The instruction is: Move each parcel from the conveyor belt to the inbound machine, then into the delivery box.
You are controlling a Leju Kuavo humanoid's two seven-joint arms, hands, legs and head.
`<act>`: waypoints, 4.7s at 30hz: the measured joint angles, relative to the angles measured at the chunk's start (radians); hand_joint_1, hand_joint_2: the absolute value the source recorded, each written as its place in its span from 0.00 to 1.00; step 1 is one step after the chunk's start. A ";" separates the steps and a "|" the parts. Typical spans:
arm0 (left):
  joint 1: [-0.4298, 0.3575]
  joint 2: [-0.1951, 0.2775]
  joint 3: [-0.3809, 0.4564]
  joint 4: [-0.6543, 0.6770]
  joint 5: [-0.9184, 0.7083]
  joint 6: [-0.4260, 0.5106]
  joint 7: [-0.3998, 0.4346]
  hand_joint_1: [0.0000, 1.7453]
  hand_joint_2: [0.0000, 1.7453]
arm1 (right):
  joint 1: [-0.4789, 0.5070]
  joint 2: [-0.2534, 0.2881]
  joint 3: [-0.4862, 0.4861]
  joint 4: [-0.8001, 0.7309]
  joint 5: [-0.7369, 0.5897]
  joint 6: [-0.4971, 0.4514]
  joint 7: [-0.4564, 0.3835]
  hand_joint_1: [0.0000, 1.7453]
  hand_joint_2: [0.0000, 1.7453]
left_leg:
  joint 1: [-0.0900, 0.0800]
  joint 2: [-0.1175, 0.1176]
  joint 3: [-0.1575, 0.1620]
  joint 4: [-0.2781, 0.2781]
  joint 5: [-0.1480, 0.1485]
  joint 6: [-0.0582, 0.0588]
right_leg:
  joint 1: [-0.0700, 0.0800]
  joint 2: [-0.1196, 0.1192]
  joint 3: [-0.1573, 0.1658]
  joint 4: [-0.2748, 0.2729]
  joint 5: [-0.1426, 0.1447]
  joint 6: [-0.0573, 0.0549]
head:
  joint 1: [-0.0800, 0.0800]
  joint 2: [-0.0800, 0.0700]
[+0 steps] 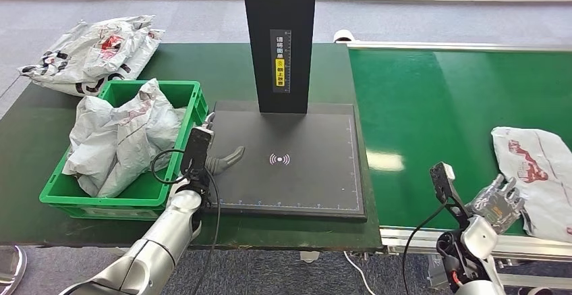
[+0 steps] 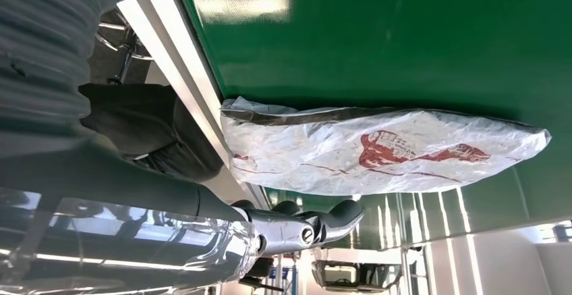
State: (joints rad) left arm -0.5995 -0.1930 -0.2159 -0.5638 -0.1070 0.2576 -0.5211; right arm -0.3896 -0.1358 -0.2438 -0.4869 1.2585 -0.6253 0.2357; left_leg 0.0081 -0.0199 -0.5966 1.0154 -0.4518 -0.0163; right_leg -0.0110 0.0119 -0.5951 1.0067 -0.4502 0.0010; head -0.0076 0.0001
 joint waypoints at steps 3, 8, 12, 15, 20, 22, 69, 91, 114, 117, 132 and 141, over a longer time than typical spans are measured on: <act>0.000 0.000 0.000 0.001 0.001 0.000 0.000 0.00 1.00 | 0.000 -0.002 0.000 0.000 0.000 0.002 0.000 0.00 1.00 | 0.000 0.000 0.000 0.000 0.000 0.000 | 0.000 0.000 0.000 0.000 0.000 0.000 | 0.000 0.000; -0.001 0.000 0.000 0.005 0.006 0.002 -0.001 0.00 1.00 | 0.000 -0.005 -0.005 0.000 0.000 0.001 -0.001 0.00 1.00 | 0.000 0.000 0.000 0.000 0.000 0.000 | 0.000 0.000 0.000 0.000 0.000 0.000 | 0.000 0.000; -0.001 0.000 0.000 0.008 0.005 0.001 0.000 0.00 1.00 | 0.000 -0.006 -0.016 0.000 0.000 0.000 -0.001 0.00 1.00 | 0.000 0.000 0.000 0.000 0.000 0.000 | 0.000 0.000 0.000 0.000 0.000 0.000 | 0.000 0.000; -0.001 0.000 0.000 0.010 0.004 0.000 0.003 0.00 1.00 | 0.001 -0.006 -0.017 0.000 0.000 0.000 -0.002 0.00 1.00 | 0.000 0.000 0.000 0.000 0.000 0.000 | 0.000 0.000 0.000 0.000 0.000 0.000 | 0.000 0.000; -0.001 0.000 0.000 0.015 0.004 0.000 0.003 0.00 1.00 | 0.000 -0.006 -0.017 0.000 0.006 0.010 -0.001 0.00 1.00 | 0.000 0.000 0.000 0.000 0.000 0.000 | 0.000 0.000 0.000 0.000 0.000 0.000 | 0.000 0.000; -0.001 0.000 0.000 0.015 0.004 0.000 0.002 0.00 1.00 | 0.000 -0.006 -0.017 0.000 0.007 0.012 -0.001 0.00 1.00 | 0.000 0.000 0.000 0.000 0.000 0.000 | 0.000 0.000 0.000 0.000 0.000 0.000 | 0.000 0.000; 0.032 0.008 0.000 -0.045 0.002 0.010 0.019 0.00 1.00 | -0.035 0.000 -0.022 0.002 -0.025 0.036 -0.017 0.00 1.00 | 0.000 -0.001 0.000 0.000 0.000 0.000 | 0.000 -0.001 0.000 0.000 0.000 0.000 | 0.000 0.000; 0.039 0.005 0.000 -0.045 -0.008 0.002 0.014 0.00 1.00 | -0.010 -0.006 -0.039 0.002 -0.011 0.067 0.025 0.00 1.00 | 0.000 0.000 0.000 0.000 0.000 0.000 | 0.000 0.000 0.000 0.000 0.000 0.001 | 0.000 0.000; 0.038 0.005 0.000 -0.045 -0.010 0.000 0.011 0.00 1.00 | -0.013 -0.010 -0.059 0.002 -0.074 0.160 -0.019 0.00 1.00 | 0.000 0.000 0.000 0.000 0.000 0.000 | 0.000 0.000 0.000 0.000 0.000 0.001 | 0.000 0.000; 0.034 0.005 0.002 -0.044 -0.010 -0.007 0.010 0.00 1.00 | -0.016 -0.014 -0.085 0.005 -0.150 0.291 -0.061 0.05 1.00 | 0.000 0.000 0.000 0.000 0.000 0.000 | 0.000 0.000 0.000 0.000 0.000 0.001 | 0.000 0.000; 0.020 0.008 0.019 -0.033 0.003 -0.014 0.005 0.00 1.00 | -0.046 -0.075 -0.099 0.043 -0.165 0.490 -0.034 1.00 1.00 | -0.001 -0.001 0.000 0.001 0.001 0.001 | -0.001 -0.001 0.001 0.000 0.001 0.002 | 0.000 0.000; 0.023 0.011 0.022 -0.035 0.005 -0.005 0.006 0.00 1.00 | -0.054 -0.080 -0.099 0.059 -0.189 0.448 -0.073 1.00 1.00 | 0.000 -0.001 -0.001 0.001 0.001 0.001 | 0.000 -0.002 0.001 0.000 0.001 0.002 | 0.000 0.000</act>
State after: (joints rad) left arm -0.5761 -0.1821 -0.1942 -0.5992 -0.1020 0.2530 -0.5154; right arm -0.4439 -0.2157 -0.3423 -0.4279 1.0695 -0.1778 0.1624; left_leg 0.0076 -0.0211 -0.5979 1.0161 -0.4510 -0.0150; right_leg -0.0114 0.0100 -0.5942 1.0068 -0.4489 0.0031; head -0.0076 0.0002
